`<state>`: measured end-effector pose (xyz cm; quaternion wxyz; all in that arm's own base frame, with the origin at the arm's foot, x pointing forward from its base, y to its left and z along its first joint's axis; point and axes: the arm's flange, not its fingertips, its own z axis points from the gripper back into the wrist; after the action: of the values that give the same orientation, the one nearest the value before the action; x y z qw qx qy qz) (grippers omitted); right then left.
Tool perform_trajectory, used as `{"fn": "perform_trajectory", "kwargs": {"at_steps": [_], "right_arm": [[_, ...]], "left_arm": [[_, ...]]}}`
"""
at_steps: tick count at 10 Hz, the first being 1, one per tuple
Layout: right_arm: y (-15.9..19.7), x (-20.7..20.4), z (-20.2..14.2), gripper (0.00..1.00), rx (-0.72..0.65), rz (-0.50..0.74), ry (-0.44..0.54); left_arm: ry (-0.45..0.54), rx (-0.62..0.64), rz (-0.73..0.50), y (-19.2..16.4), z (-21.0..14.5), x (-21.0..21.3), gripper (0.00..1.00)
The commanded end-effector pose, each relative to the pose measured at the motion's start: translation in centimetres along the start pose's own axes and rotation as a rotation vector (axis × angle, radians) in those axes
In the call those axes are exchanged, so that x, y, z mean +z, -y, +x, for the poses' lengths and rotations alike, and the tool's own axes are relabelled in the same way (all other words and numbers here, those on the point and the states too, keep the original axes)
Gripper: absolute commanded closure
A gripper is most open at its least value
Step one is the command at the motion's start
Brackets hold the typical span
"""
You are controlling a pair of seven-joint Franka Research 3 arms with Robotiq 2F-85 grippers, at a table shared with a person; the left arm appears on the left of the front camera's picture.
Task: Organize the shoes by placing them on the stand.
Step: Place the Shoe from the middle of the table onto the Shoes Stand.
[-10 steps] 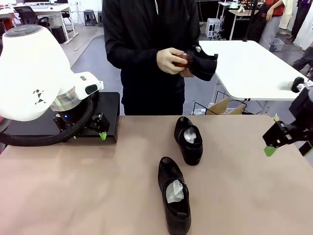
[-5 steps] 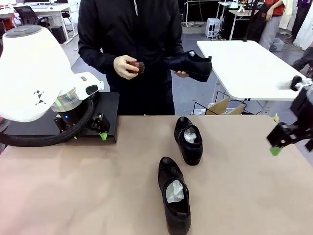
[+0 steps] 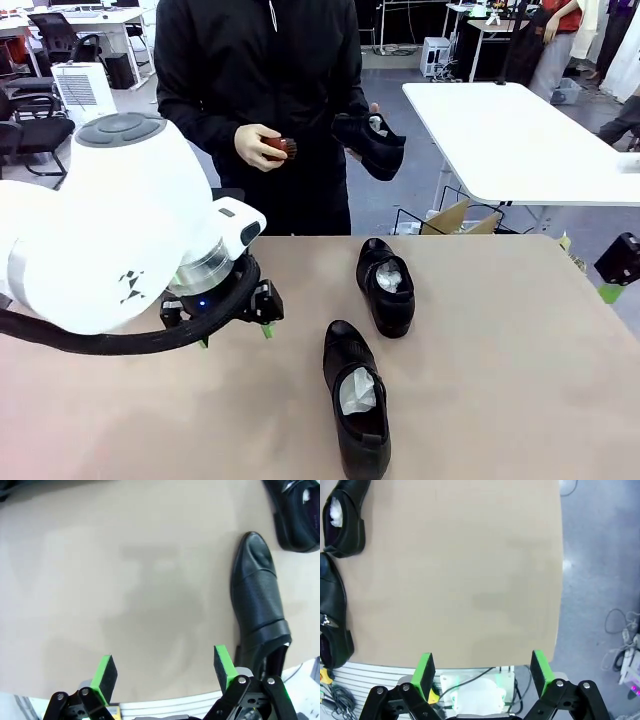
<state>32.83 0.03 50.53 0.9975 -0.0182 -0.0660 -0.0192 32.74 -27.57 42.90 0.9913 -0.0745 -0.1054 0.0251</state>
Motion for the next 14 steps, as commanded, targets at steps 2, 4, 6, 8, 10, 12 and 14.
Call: {"fn": "perform_trajectory", "kwargs": {"at_steps": [2,4,6,8,10,12,14], "right_arm": [[-0.7,0.7,-0.5,0.00,0.009,-0.017,0.023],[-0.7,0.7,-0.5,0.00,0.009,-0.017,0.023],[-0.7,0.7,-0.5,0.00,0.009,-0.017,0.023],[-0.7,0.7,-0.5,0.00,0.009,-0.017,0.023],[-0.7,0.7,-0.5,0.00,0.009,-0.017,0.023],[-0.7,0.7,-0.5,0.00,0.009,-0.017,0.023],[-0.7,0.7,-0.5,0.00,0.009,-0.017,0.023]], "left_arm": [[-0.006,-0.017,0.011,-0.7,0.6,-0.5,0.00],[-0.006,-0.017,0.011,-0.7,0.6,-0.5,0.00],[-0.006,-0.017,0.011,-0.7,0.6,-0.5,0.00],[-0.006,-0.017,0.011,-0.7,0.6,-0.5,0.00],[-0.009,-0.005,0.010,-0.5,0.4,-0.5,0.00],[0.026,-0.026,0.016,0.9,-1.4,-1.0,0.00],[0.039,-0.001,0.024,0.6,-1.6,-0.8,0.00]]}}
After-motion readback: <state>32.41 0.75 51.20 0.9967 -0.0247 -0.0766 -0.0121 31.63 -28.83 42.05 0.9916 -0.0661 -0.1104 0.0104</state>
